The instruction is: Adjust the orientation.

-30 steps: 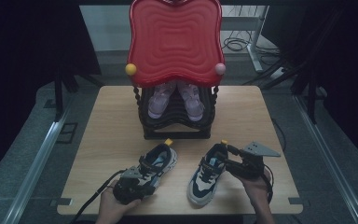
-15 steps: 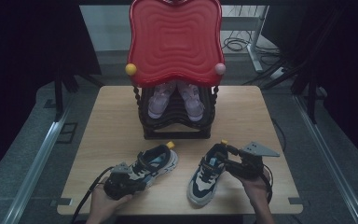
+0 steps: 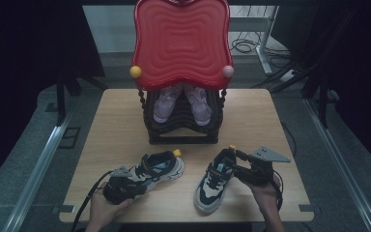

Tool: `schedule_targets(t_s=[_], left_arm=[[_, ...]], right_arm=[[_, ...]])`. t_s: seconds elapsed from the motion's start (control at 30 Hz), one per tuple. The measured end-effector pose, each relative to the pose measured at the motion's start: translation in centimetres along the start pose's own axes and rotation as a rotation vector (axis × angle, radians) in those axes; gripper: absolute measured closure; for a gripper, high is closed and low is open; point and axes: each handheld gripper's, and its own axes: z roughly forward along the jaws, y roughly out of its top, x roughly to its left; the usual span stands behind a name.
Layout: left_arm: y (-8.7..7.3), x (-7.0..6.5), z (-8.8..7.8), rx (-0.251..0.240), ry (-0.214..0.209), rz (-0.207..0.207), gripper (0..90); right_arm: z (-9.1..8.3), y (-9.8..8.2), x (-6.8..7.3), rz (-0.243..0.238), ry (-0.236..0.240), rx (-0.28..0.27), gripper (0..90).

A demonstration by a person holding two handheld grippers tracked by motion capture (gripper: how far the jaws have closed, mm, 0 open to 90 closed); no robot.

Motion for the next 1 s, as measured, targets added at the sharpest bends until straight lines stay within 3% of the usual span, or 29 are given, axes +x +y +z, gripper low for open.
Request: schedule_targets(t_s=[0.47, 0.8, 1.0], left_arm=[[0.3, 1.6, -0.3, -0.020, 0.052, -0.037, 89.7], [1.3, 3.4, -0.3, -0.028, 0.076, -0.066, 89.9], [2.1, 3.8, -0.2, -0.031, 0.086, -0.067, 89.9]], right_arm=[[0.1, 0.0, 0.0, 0.001, -0.002, -0.002, 46.4], [0.2, 0.0, 0.1, 0.003, 0.004, -0.002, 46.4], [0.1, 0.0, 0.1, 0.004, 0.005, -0.003, 46.4]])
